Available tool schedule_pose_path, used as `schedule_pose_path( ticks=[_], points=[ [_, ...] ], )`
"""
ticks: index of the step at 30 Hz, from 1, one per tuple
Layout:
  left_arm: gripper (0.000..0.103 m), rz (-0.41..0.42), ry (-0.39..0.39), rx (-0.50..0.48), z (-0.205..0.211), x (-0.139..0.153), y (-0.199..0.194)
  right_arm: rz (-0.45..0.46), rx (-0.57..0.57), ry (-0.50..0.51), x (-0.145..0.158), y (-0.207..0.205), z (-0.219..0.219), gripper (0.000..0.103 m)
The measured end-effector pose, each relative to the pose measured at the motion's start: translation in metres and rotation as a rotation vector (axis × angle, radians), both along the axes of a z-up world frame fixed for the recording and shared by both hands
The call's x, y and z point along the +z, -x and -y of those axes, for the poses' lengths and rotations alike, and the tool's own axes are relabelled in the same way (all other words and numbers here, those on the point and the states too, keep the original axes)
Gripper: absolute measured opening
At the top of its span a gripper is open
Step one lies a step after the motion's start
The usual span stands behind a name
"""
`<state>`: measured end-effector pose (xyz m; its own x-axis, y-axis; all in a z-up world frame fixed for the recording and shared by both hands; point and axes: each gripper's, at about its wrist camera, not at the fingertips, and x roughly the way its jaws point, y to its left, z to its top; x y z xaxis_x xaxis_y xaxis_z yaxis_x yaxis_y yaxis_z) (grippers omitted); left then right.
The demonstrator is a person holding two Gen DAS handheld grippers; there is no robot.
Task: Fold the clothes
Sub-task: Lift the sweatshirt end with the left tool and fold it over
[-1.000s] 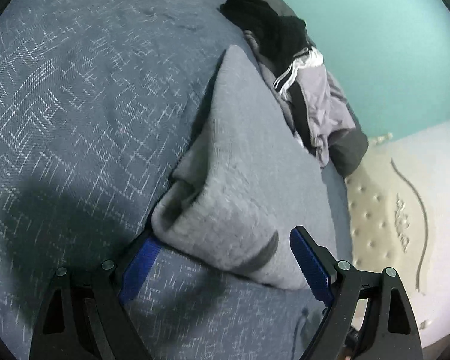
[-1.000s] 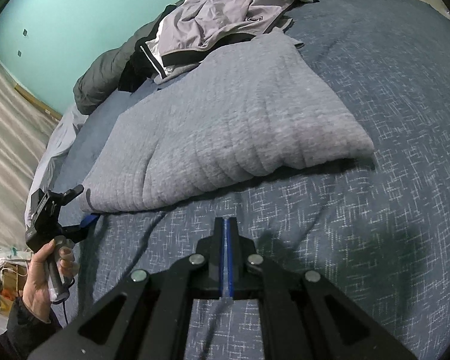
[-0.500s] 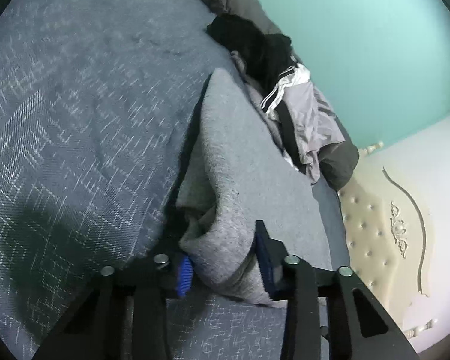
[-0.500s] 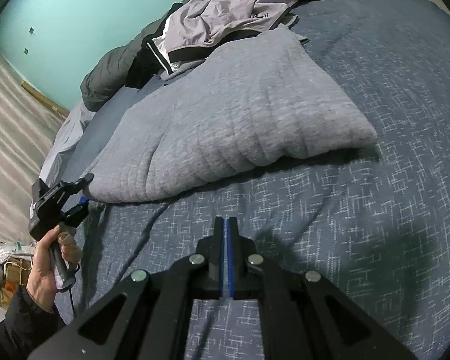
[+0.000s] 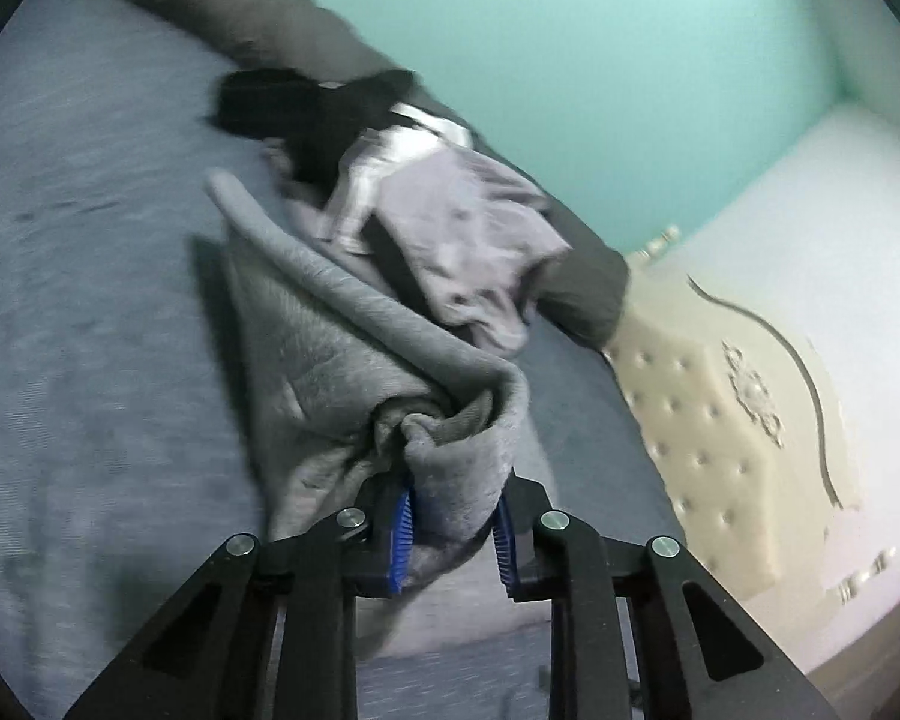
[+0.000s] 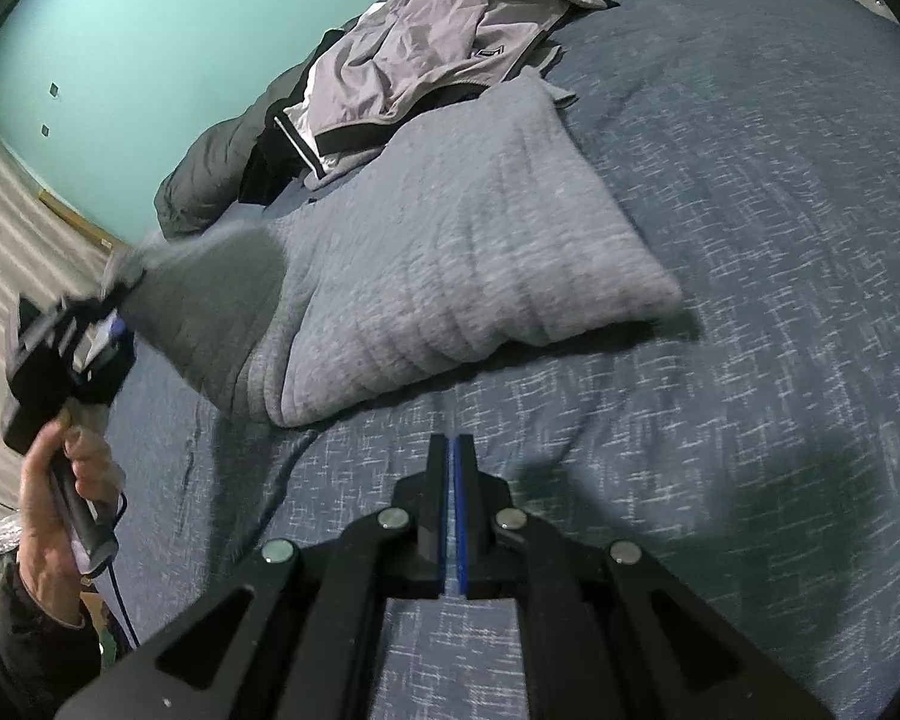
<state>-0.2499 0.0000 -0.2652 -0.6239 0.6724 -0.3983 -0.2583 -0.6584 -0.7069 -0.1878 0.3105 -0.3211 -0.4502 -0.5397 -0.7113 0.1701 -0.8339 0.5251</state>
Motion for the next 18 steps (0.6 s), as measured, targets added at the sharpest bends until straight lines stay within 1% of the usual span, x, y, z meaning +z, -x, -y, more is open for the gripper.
schedule_pose_path(
  ticks=[1, 6, 7, 10, 11, 13, 15, 16, 18],
  points=[
    [0.019, -0.007, 0.01, -0.028, -0.02, 0.001, 0.0, -0.001, -0.004, 0.002, 0.001, 0.0, -0.004, 0.001],
    [0.017, -0.034, 0.079, -0.195, -0.13, 0.003, 0.007, -0.006, -0.028, -0.005, 0.007, -0.001, -0.027, 0.001],
    [0.017, -0.031, 0.097, -0.233, -0.153, -0.001, 0.005, -0.007, -0.034, -0.008, 0.008, 0.0, -0.032, 0.001],
    [0.017, 0.027, 0.162, -0.364, -0.211, -0.029, -0.004, -0.001, -0.057, -0.007, 0.008, 0.003, -0.047, 0.001],
    [0.017, 0.037, 0.202, -0.406, -0.226, -0.036, -0.009, 0.001, -0.065, -0.005, 0.008, 0.005, -0.052, 0.001],
    [0.017, 0.045, 0.257, -0.442, -0.238, -0.043, -0.018, 0.005, -0.073, 0.005, 0.007, 0.009, -0.059, 0.001],
    [0.018, 0.058, 0.247, -0.445, -0.231, -0.04, -0.022, 0.016, -0.083, 0.037, 0.007, 0.018, -0.065, 0.001],
    [0.021, 0.06, 0.235, -0.444, -0.225, -0.036, -0.023, 0.022, -0.09, 0.047, 0.007, 0.021, -0.066, 0.003],
    [0.028, 0.049, 0.217, -0.435, -0.209, -0.025, -0.025, 0.036, -0.105, 0.084, 0.007, 0.031, -0.068, 0.009]
  ],
)
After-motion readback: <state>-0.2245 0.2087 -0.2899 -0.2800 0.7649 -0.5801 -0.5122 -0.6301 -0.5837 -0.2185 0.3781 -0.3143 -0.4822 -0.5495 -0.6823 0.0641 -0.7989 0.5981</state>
